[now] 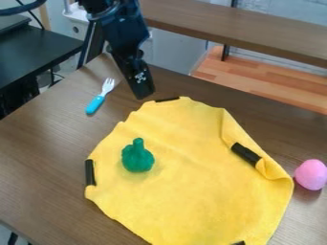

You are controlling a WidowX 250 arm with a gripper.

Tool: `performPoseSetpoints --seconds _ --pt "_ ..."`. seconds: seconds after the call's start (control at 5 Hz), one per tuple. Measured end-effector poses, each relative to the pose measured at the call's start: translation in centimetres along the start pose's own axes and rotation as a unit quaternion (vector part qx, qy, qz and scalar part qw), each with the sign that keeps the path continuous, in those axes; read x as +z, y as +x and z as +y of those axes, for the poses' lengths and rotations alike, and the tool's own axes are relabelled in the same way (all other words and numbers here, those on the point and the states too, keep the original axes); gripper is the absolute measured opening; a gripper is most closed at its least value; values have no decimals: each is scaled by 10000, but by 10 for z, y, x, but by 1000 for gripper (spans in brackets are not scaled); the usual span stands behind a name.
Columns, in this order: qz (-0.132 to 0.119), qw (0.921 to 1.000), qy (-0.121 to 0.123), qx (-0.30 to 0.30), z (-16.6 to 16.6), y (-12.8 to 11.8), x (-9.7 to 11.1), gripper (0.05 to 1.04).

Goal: Fold the cloth to the left hand

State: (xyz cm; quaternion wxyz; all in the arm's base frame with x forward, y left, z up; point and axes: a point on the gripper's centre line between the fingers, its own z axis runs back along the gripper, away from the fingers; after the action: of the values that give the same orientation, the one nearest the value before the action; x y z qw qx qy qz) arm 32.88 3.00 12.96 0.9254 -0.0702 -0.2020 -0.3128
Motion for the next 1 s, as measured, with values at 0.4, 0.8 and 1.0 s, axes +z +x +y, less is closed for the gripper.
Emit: performPoseSetpoints --seconds 0.4,0.8,1.0 --pt "-60 9983 49 583 -12 9 -21 999" --pt "-137 9847 356 1699 -31 34 -49 999" --pt "-134 9744 389 2209 -38 39 -67 999"
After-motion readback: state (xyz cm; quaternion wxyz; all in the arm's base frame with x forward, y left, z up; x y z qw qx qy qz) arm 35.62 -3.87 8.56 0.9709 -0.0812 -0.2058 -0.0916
